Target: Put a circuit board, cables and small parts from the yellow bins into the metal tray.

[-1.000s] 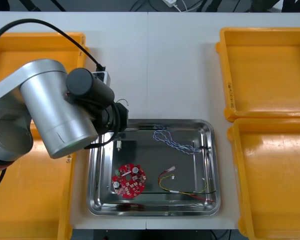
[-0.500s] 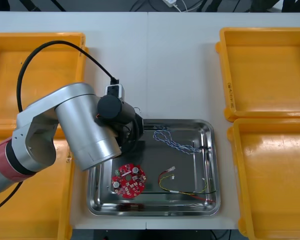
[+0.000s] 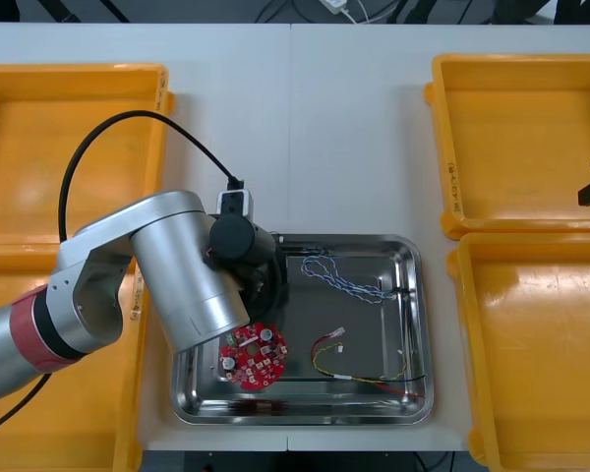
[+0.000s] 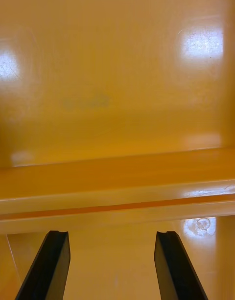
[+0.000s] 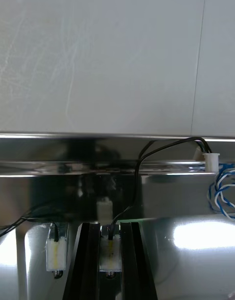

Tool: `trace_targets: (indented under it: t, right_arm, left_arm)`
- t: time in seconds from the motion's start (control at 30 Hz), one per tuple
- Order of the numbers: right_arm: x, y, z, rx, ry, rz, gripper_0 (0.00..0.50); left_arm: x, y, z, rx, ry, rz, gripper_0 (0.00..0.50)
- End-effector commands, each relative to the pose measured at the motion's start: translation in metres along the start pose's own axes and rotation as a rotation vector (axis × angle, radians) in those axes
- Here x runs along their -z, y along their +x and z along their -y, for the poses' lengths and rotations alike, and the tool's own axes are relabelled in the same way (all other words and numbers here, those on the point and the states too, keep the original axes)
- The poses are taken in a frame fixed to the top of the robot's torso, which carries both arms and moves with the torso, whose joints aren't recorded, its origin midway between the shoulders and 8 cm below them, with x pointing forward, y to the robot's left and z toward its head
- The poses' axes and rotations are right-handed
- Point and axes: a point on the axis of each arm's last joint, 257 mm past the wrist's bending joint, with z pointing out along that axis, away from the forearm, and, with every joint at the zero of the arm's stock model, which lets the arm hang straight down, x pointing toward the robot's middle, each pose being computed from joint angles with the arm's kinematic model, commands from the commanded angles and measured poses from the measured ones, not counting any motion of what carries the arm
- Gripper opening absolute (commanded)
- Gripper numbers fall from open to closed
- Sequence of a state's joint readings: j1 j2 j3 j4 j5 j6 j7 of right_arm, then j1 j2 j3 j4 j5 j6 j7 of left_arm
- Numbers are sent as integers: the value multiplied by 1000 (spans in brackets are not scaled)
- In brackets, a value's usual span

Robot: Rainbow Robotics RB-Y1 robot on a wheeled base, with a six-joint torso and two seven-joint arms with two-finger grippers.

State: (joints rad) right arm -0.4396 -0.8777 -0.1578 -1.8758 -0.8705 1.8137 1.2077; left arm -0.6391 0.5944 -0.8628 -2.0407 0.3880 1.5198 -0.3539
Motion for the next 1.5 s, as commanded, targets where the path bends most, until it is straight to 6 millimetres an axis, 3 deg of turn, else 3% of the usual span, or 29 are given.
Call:
trace_targets:
  t: [0.03,0.3,0.33,0.37,0.43,0.57,1.0,1.5]
  right_arm:
    - [10,-9,-1,23,-7,50,500]
    - [8,-7,0,20,-6,44,500]
    - [8,-7,0,17,-6,44,500]
    - [8,-6,0,14,-6,43,500]
    - [8,-5,0,13,-6,38,500]
    - [8,-2,1,13,-3,26,500]
    - [8,-2,1,13,-3,26,500]
    - [8,-2,1,13,-3,26,500]
  left_arm:
    - [-2,17,13,59,25,-11,1]
    - [-3,18,12,64,26,-12,8]
    - [-3,18,13,65,27,-10,98]
    - [-3,18,12,64,25,-10,241]
    - [-3,18,12,64,25,-8,382]
    - [-4,16,12,70,29,-2,489]
    - [0,9,16,92,54,20,500]
    - [44,-18,-1,73,55,38,500]
